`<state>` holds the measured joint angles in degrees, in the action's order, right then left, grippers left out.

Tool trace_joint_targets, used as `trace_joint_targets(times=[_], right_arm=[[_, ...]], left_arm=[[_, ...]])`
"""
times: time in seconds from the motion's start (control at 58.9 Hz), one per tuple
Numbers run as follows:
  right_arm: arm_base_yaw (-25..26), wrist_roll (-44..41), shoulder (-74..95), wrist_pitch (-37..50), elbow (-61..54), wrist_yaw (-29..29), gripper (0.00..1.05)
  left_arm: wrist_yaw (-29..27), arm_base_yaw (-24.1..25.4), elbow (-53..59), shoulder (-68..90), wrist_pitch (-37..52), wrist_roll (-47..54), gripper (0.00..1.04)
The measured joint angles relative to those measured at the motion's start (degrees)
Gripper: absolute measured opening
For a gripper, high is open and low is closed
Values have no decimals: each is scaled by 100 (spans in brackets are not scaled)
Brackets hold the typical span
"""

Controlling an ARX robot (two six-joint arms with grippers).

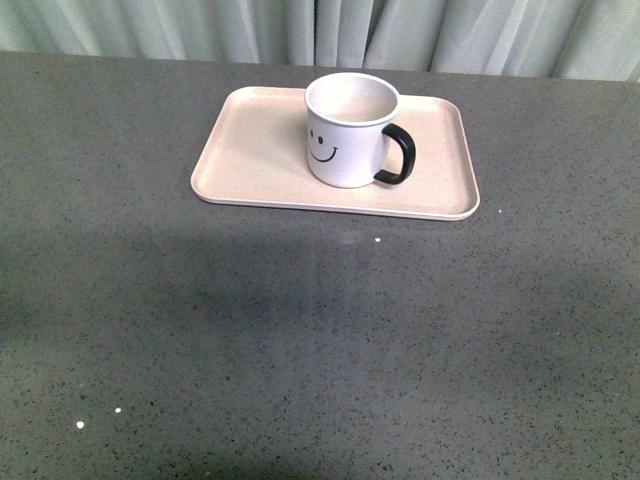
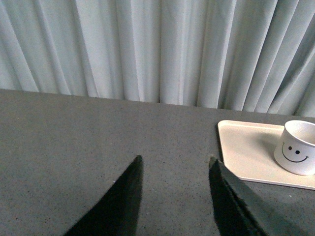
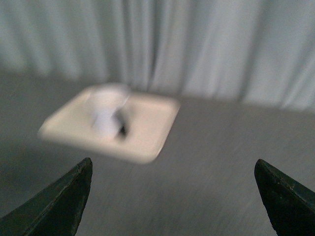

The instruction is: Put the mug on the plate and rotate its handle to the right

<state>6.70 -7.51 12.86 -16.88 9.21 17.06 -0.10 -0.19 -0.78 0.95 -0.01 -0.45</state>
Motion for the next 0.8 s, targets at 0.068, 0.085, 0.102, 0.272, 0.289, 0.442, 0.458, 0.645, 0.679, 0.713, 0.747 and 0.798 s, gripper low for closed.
trace_joint_targets(times=[0.068,0.085,0.102,0.272,0.289,0.442,0.458,0.645,0.679,0.713,0.747,0.798], right_arm=[[785,-621,2367,-385,1213,1241,96],[817,-632,2575,-299,1346,1270,96],[850,-680,2955,-125,1598,1292,96],[374,-586,5687,564,3652,1029,96],[289,-531,5936,555,3840,1016,95],[-286,-48,7541,356,5156,662,95],[-363,35,7750,339,5329,599,96],[-946,466,9571,-149,7125,-9,96],[-1003,553,9873,-247,7418,-155,96],[-1043,645,10120,-326,7641,-243,96],[-1058,684,10249,-363,7744,-273,96],[-1097,737,10415,-411,7868,-306,95]], left_arm=[[11,4,0,0,0,0,63],[13,4,0,0,0,2,65],[13,4,0,0,0,0,69],[9,4,0,0,0,13,97],[13,4,0,0,0,15,96],[11,4,0,-2,0,15,95],[11,4,0,-2,0,15,95],[11,4,0,-2,0,15,95],[11,4,0,-2,0,15,95],[11,4,0,-2,0,15,95],[11,4,0,-2,0,15,95],[11,4,0,-2,0,15,95]])
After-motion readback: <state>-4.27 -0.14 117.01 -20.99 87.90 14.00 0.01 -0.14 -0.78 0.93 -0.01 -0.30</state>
